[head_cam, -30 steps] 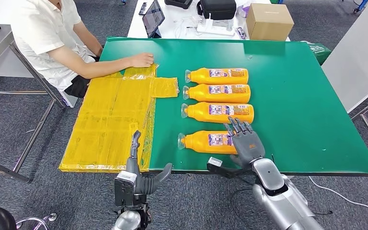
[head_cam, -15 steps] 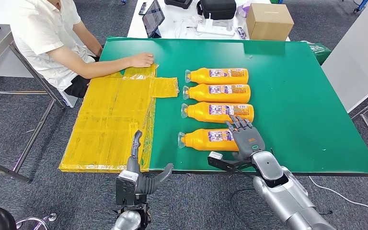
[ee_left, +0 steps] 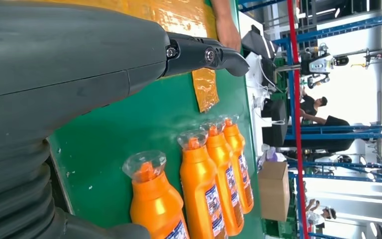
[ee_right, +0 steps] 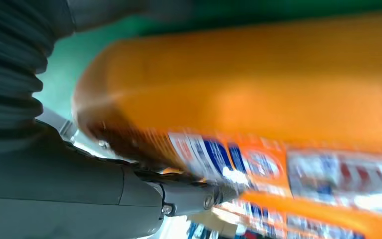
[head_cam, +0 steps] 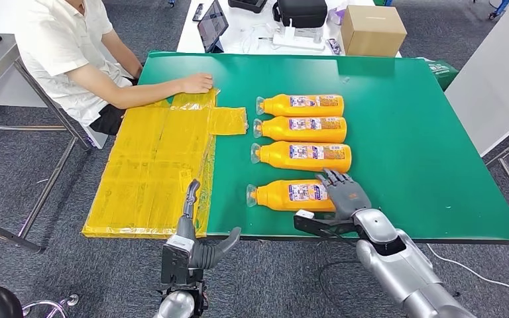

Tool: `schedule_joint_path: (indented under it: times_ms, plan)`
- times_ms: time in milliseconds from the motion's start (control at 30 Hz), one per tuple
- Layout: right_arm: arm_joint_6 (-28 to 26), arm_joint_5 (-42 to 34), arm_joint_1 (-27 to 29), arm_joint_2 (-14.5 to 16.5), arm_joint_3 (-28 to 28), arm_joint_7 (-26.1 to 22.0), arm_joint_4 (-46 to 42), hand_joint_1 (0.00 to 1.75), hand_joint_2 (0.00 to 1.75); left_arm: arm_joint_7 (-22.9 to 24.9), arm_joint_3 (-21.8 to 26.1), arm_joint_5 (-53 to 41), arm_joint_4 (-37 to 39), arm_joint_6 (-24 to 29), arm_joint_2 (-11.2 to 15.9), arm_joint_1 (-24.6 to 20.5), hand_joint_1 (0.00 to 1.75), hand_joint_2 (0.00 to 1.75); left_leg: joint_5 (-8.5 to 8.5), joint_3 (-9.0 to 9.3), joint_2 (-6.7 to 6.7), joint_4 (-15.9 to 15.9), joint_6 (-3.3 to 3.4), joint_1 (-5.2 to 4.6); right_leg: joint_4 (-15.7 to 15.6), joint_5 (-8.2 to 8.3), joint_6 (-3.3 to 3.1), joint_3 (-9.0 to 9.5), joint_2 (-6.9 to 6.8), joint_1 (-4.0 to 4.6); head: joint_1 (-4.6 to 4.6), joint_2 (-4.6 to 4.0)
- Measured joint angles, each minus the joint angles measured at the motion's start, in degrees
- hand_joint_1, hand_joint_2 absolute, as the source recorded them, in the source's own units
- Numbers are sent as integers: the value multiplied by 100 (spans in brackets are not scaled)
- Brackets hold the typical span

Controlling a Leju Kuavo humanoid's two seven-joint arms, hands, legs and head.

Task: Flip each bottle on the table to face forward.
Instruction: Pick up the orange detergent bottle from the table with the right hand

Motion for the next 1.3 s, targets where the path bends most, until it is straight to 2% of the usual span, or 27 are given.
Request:
schedule_joint_path:
  times_ms: [400,1067,1300]
  plan:
    - [115,-588,9,-245,73,-78,-7,175,175,50,19,-109,-91,-67,14,36,0,175,0,11,0,0,0,0,-2,0,0,9,0,-1,0,0]
    - [118,-647,43,-273,56,-106,-7,175,175,55,22,-119,-118,-70,16,44,0,175,-1,24,0,0,0,0,-3,0,0,22,0,-1,-1,0]
    - [29,-1376,154,-243,-169,-568,-4,173,175,37,23,-91,-121,-90,16,44,0,175,-1,25,0,0,0,0,-3,0,0,24,0,0,0,0]
